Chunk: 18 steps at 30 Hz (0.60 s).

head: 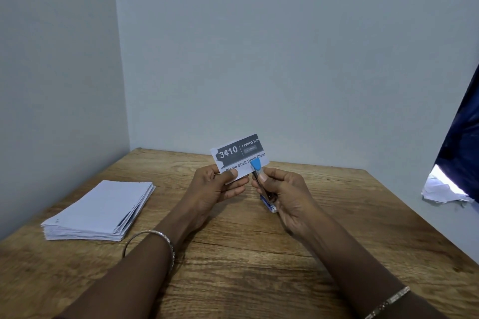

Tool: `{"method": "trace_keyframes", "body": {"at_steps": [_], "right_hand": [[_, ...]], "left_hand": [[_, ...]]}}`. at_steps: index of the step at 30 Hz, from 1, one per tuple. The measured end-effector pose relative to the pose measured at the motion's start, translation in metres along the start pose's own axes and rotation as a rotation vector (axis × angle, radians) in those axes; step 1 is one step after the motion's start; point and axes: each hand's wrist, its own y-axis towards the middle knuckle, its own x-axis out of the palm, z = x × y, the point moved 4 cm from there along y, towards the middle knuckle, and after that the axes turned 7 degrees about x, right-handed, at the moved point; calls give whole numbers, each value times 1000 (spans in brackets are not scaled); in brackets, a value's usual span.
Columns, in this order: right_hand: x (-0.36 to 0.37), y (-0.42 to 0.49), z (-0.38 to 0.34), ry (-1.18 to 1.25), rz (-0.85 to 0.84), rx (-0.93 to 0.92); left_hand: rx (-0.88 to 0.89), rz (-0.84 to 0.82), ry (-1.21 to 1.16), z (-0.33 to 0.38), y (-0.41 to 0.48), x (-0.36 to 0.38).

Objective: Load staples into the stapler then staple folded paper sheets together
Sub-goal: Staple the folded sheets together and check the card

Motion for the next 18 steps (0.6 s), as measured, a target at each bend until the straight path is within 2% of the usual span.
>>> {"method": "trace_keyframes", "body": {"at_steps": [6, 14, 18], "right_hand": [[0, -3, -1, 14, 28, 13], [2, -8, -8, -55, 196, 1], [1, -9, -7, -43, 202, 5]], "left_hand": [[-1, -26, 1, -2, 1, -1], [-11, -66, 4, -4, 1, 2], [-16, -66, 1, -5, -1, 3]]}}
